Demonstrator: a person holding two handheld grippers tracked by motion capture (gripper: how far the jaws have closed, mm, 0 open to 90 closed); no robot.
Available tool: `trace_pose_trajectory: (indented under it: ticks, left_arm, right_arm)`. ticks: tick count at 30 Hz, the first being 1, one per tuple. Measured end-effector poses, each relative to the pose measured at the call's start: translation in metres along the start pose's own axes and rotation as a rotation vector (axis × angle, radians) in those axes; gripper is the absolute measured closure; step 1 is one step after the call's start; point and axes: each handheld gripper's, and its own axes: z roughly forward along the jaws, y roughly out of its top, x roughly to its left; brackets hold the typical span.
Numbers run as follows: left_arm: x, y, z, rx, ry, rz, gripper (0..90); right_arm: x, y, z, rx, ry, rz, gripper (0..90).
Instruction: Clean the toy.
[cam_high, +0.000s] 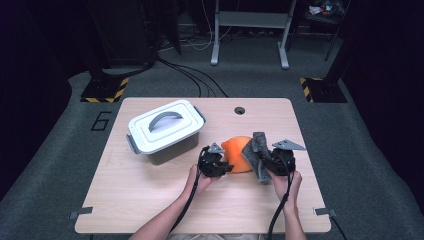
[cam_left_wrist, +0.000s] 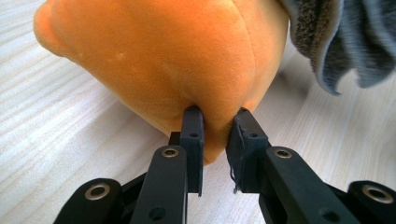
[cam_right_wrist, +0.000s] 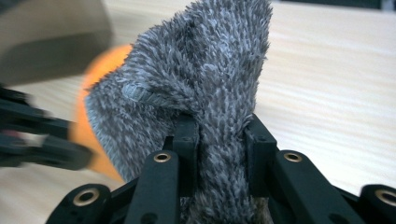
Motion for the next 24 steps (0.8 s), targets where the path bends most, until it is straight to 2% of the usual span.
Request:
trace_pose_trajectory:
  ticks: [4, 6, 7, 8, 9, 12, 13, 16, 17, 21, 24]
  left_arm:
    - [0.001, 0.001, 0.0, 0.003, 0.003, 0.01, 76.8]
    - [0.0, 0.001, 0.0, -0.001, 0.002, 0.006, 76.8]
    - [0.0, 0.001, 0.0, 0.0, 0.002, 0.007, 76.8]
    - [0.0, 0.001, 0.0, 0.005, 0.0, 0.008, 76.8]
    - [0.0, 0.001, 0.0, 0.006, 0.002, 0.013, 76.8]
    - [0.0, 0.001, 0.0, 0.004, 0.001, 0.009, 76.9]
    - [0.0, 0.001, 0.0, 0.001, 0.001, 0.007, 76.9]
    - [0.001, 0.001, 0.0, -0.002, 0.002, 0.004, 77.1]
    - [0.001, 0.001, 0.0, 0.0, -0.002, 0.003, 77.1]
    - [0.001, 0.001, 0.0, 0.002, -0.004, 0.009, 77.3]
    - [0.001, 0.001, 0.0, 0.001, -0.004, 0.011, 77.4]
  right_arm:
    - [0.016, 0.007, -0.003, -0.013, 0.038, -0.03, 70.7]
    - [0.026, 0.01, -0.003, -0.006, 0.05, -0.063, 70.6]
    - [0.036, 0.012, 0.0, 0.002, 0.059, -0.093, 70.6]
    - [0.036, 0.012, 0.0, 0.002, 0.059, -0.093, 70.6]
    - [0.043, 0.012, 0.006, 0.018, 0.069, -0.118, 70.6]
    - [0.049, 0.011, 0.012, 0.036, 0.07, -0.137, 70.6]
    - [0.051, 0.01, 0.017, 0.046, 0.052, -0.147, 70.7]
    - [0.049, 0.01, 0.019, 0.045, 0.048, -0.148, 70.7]
    - [0.046, 0.009, 0.019, 0.044, 0.045, -0.13, 70.8]
    - [0.034, 0.009, 0.016, 0.038, 0.023, -0.115, 70.8]
    - [0.021, 0.007, 0.016, 0.035, -0.001, -0.078, 70.7]
